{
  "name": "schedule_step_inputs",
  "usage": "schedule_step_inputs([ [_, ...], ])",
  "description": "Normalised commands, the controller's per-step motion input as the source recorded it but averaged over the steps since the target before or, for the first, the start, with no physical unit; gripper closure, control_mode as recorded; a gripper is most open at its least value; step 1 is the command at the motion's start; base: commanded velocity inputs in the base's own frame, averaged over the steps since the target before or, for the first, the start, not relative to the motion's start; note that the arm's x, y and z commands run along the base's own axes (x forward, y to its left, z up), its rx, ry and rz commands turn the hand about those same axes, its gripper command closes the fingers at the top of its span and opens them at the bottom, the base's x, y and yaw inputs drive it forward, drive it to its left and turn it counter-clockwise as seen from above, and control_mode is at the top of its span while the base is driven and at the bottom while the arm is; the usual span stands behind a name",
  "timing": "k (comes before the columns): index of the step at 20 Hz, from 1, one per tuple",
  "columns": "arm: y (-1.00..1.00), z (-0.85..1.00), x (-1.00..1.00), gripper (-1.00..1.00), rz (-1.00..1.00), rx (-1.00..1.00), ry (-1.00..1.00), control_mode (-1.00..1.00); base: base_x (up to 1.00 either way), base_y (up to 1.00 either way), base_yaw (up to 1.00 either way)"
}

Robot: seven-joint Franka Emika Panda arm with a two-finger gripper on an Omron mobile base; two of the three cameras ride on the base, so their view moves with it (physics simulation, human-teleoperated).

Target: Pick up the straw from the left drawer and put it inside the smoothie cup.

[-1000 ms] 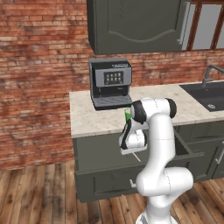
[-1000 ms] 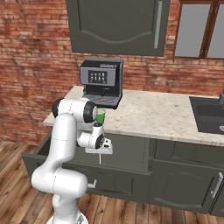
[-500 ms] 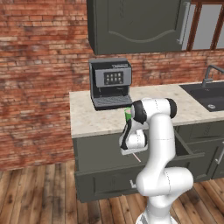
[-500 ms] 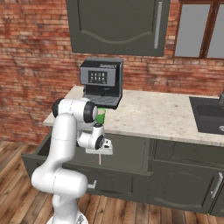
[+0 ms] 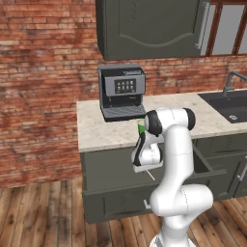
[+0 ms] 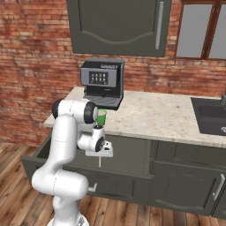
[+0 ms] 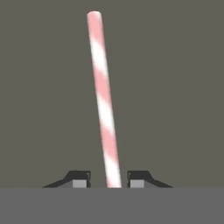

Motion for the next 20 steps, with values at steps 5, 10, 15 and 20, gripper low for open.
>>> schedule_step_inputs([
  [5, 0.00, -0.07, -0.18, 1.00, 0.03, 0.00, 0.00, -1.00, 0.00, 0.00, 0.00],
  [10, 0.00, 0.00, 0.00, 1.00, 0.01, 0.00, 0.00, -1.00, 0.00, 0.00, 0.00],
  [15, 0.00, 0.23, -0.07, 1.00, 0.13, 0.00, 0.00, -1.00, 0.00, 0.00, 0.00],
  [20, -0.07, 0.84, -0.17, 1.00, 0.12, 0.01, -0.10, -1.00, 0.00, 0.00, 0.00],
])
